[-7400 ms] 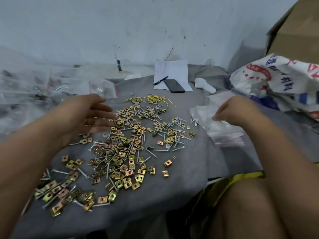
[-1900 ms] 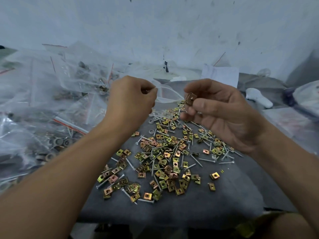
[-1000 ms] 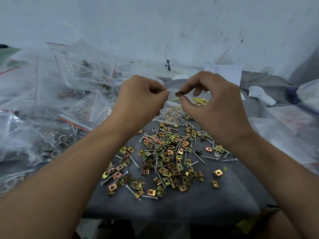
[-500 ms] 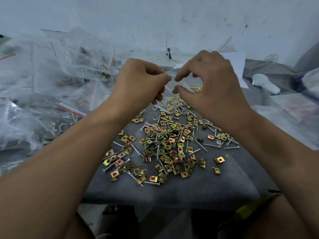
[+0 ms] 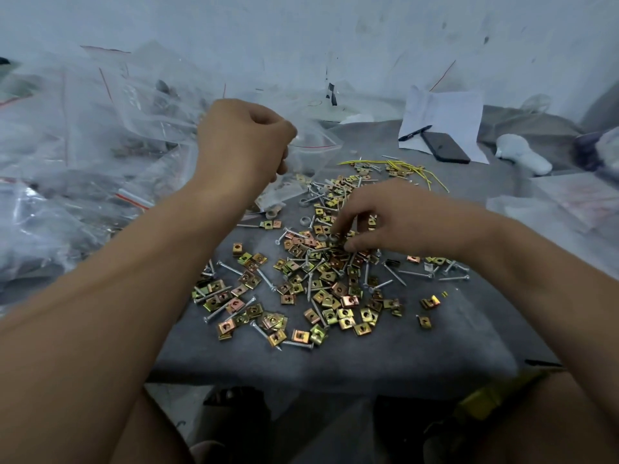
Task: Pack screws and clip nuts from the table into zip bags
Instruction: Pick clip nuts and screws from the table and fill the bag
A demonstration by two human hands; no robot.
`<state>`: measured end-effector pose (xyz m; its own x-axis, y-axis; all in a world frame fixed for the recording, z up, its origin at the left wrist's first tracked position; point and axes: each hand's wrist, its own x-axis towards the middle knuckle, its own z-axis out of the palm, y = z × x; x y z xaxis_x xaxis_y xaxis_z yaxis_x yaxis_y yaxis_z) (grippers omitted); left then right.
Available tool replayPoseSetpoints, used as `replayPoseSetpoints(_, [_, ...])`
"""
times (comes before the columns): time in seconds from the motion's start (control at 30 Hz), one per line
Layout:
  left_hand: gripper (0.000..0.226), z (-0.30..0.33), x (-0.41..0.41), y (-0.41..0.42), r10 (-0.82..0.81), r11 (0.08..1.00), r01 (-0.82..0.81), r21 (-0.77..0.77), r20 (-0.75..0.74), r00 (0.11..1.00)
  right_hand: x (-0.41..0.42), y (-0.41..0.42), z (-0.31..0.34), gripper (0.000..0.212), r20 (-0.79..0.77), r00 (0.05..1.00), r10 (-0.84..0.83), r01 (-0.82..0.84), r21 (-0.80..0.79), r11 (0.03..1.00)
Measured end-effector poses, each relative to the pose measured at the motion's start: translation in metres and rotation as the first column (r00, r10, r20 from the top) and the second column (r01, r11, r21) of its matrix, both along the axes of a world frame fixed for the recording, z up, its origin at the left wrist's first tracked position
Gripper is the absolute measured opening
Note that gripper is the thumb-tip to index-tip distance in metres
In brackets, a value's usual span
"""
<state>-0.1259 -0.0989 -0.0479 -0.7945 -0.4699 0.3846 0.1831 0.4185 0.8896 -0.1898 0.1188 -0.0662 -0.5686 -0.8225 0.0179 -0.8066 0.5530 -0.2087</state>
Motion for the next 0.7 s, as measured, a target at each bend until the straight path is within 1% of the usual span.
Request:
replayPoseSetpoints(0.07, [0.019, 0.0, 0.0, 0.001, -0.008, 1.0, 0.007, -0.028, -0.008, 1.0, -0.004, -0.001, -0.001, 0.024, 0.019, 1.0, -0.015, 0.015, 0.019, 1.0])
replayPoseSetpoints(0.17, [0.019, 0.0, -0.001, 0.001, -0.018, 0.998, 0.017, -0.054, -0.006, 1.0, -0.008, 0.0, -0.003, 0.018, -0.015, 0.999, -0.032, 0.032, 0.01, 0.999])
replayPoseSetpoints(0.27, [0.019, -0.001, -0.003, 0.0, 0.002, 0.998, -0.002, -0.06, 0.009, 1.0, -0.008, -0.003, -0.008, 0.018, 0.014, 0.998, -0.055, 0.055, 0.0, 0.998])
replayPoseSetpoints(0.47, [0.018, -0.003, -0.002, 0.001, 0.008, 0.998, -0.006, -0.07, 0.02, 1.0, -0.007, -0.006, -0.009, 0.018, 0.011, 0.997, -0.072, 0.072, 0.0, 0.997])
replayPoseSetpoints(0.7, [0.018, -0.002, -0.001, 0.004, 0.025, 0.996, -0.022, -0.09, 0.026, 0.999, -0.008, -0.012, -0.013, 0.02, -0.079, 0.997, -0.025, 0.023, -0.017, 1.0])
